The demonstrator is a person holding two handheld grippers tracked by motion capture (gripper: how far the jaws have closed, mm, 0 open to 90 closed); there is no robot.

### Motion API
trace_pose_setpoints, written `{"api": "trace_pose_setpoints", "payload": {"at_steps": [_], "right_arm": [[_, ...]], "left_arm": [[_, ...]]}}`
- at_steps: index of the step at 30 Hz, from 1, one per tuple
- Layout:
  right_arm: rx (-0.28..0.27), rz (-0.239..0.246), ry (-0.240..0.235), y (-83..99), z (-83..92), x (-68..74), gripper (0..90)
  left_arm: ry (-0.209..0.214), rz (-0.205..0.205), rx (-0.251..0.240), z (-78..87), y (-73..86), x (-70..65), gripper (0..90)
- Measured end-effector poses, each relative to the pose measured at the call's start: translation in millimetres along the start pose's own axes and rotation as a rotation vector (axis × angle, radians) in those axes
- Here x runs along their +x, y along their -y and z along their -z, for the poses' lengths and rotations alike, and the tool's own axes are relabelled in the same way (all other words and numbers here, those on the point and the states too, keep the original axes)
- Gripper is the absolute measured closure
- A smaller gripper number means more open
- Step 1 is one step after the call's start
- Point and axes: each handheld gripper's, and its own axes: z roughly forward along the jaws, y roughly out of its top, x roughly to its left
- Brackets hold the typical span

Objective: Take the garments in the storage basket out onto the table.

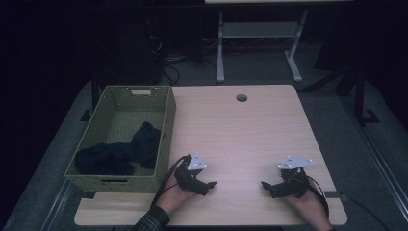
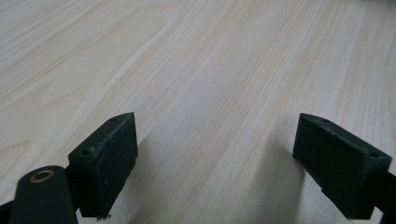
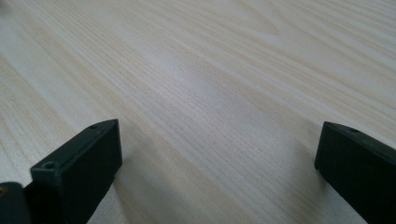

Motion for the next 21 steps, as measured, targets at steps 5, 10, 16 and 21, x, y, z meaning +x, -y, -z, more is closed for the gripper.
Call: {"api": "trace_pose_setpoints", "payload": {"at_steps": [5,10,16,21], "right_arm": [[0.000,0.002,0.000,0.0,0.0,-0.1,0.4],[0.000,0.000,0.000,0.0,0.0,-0.1,0.4],[0.000,0.001,0.000,0.0,-0.1,-0.1,0.4],[0.000,0.001,0.000,0.0,0.0,-0.1,0.4]], "left_arm": [[0.001,-0.003,-0.001,-0.2,-0.1,0.3,13.0],[0.005,-0.005,-0.001,-0.3,-0.2,1.0,13.1],[0.001,-0.001,0.001,-3.4,-3.6,1.9,13.1],[0.004,-0.003,0.011,-3.7,-5.6,2.9,13.5]]}}
